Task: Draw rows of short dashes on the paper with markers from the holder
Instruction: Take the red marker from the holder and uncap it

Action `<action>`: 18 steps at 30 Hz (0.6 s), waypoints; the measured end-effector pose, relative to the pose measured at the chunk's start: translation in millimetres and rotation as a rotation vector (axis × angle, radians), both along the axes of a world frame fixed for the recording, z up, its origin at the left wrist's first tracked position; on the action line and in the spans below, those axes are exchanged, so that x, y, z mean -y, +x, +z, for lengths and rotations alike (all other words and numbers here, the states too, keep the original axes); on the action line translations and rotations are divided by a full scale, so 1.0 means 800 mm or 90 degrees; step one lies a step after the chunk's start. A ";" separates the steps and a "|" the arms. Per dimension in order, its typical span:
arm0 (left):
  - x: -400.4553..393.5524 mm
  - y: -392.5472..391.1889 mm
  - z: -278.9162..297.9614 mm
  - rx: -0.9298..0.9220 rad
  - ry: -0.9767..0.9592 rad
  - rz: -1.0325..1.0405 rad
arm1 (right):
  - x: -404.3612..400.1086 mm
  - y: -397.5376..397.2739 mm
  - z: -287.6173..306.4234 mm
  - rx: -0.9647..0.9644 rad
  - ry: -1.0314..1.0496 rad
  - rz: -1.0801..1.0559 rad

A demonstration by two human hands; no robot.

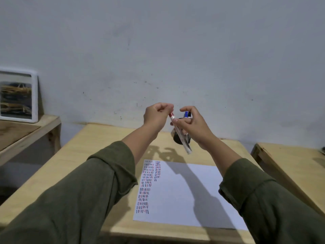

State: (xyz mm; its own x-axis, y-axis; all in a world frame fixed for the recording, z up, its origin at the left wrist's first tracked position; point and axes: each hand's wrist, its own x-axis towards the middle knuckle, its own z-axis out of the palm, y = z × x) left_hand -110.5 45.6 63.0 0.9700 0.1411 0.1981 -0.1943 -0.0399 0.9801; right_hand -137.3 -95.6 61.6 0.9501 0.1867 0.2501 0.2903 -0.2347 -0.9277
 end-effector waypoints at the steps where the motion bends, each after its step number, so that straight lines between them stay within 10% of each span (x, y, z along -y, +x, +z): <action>1: -0.003 -0.008 0.001 -0.014 -0.032 0.031 | 0.001 -0.011 -0.001 -0.025 -0.009 0.023; 18: 0.015 -0.088 -0.014 -0.097 -0.097 0.025 | 0.004 -0.071 -0.010 -0.087 0.330 0.041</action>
